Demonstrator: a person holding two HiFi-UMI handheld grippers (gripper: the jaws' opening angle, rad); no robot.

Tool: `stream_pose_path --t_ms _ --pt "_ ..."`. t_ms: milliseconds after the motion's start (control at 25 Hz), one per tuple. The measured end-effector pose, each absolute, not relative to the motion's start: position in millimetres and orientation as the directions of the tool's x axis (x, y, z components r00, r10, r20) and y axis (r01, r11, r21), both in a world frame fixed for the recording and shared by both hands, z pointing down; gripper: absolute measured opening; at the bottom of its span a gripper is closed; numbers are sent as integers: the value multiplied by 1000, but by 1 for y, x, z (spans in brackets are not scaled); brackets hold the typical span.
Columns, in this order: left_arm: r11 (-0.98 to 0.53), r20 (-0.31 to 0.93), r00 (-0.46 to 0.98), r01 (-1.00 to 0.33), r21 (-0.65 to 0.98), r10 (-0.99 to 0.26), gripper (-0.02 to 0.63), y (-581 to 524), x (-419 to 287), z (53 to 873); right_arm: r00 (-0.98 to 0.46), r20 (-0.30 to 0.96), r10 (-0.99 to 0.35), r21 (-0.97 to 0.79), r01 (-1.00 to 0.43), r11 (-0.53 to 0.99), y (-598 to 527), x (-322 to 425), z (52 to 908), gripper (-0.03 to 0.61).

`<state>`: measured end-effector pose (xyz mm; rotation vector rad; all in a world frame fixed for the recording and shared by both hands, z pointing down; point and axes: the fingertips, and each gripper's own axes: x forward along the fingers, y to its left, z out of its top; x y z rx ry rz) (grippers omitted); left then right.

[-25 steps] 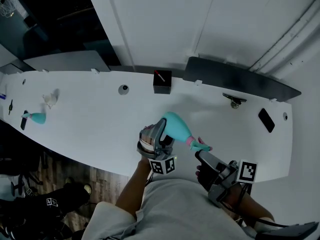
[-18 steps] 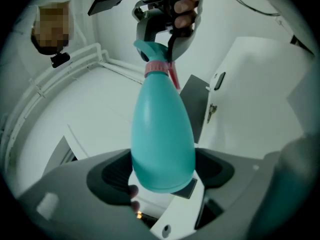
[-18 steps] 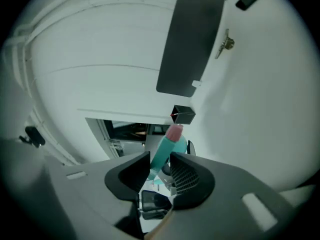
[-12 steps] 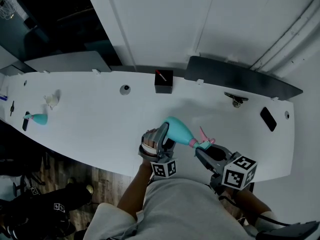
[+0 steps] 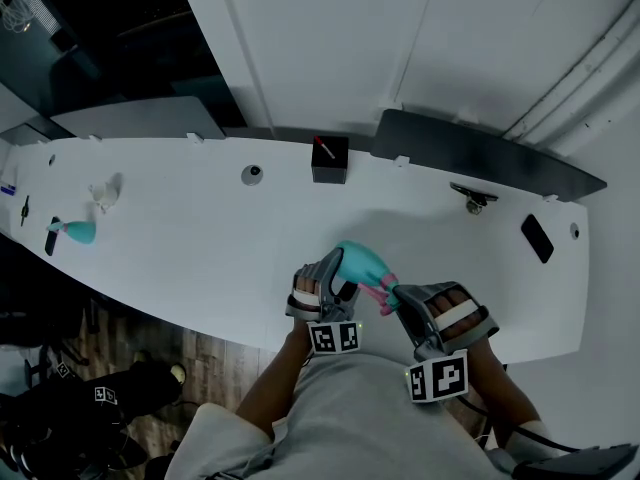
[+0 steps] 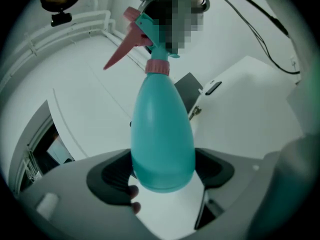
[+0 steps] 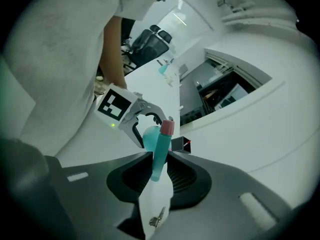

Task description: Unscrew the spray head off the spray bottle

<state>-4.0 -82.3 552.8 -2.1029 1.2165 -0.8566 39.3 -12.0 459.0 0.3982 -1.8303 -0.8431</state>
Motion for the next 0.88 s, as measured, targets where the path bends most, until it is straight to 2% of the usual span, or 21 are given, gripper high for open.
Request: stream_pose_path --t_ms 240,480,880 --pt "-463 229 434 -572 -677 -871 383 -82 -7 548 -476 643 -600 734 160 660 -10 40 447 91" --pt "-460 220 422 -637 -619 -880 383 -87 -14 543 -557 602 -571 738 118 664 -5 40 432 91" --pt "-423 201 373 -816 -393 -906 383 -99 -40 523 -735 377 -564 647 -227 728 -1 55 382 87"
